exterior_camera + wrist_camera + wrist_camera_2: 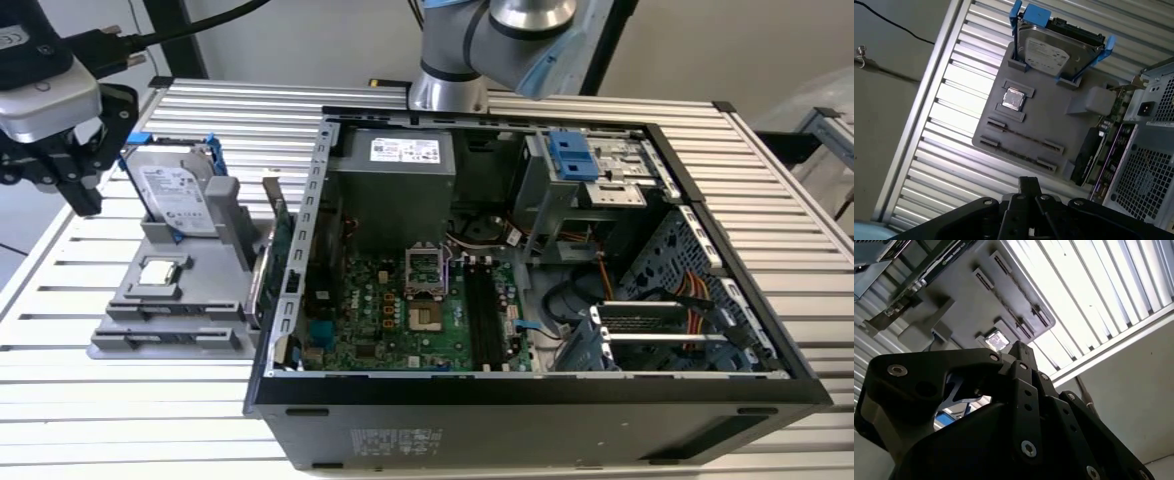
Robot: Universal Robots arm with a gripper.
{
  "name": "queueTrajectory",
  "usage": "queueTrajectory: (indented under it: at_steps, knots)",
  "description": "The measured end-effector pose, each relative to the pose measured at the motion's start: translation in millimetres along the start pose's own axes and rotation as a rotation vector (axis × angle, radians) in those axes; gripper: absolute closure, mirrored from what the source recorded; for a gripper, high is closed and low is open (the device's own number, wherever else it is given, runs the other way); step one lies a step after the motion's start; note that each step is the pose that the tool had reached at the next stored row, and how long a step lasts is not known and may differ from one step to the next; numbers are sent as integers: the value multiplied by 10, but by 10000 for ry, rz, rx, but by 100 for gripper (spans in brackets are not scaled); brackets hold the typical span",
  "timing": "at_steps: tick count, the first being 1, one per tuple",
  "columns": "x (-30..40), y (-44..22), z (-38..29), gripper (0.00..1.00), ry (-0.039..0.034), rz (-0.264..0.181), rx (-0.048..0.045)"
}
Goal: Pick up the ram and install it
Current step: 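Pick up the ram and move it above insertion slot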
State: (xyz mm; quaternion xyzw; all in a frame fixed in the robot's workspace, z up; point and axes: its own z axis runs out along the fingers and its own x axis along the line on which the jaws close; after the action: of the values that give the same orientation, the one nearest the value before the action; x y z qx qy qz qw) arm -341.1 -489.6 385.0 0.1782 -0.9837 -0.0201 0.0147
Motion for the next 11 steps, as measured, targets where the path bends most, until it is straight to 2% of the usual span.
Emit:
queueTrajectory:
  at_steps: [11]
  knots:
    - [0,0,0,100,34,-758,17]
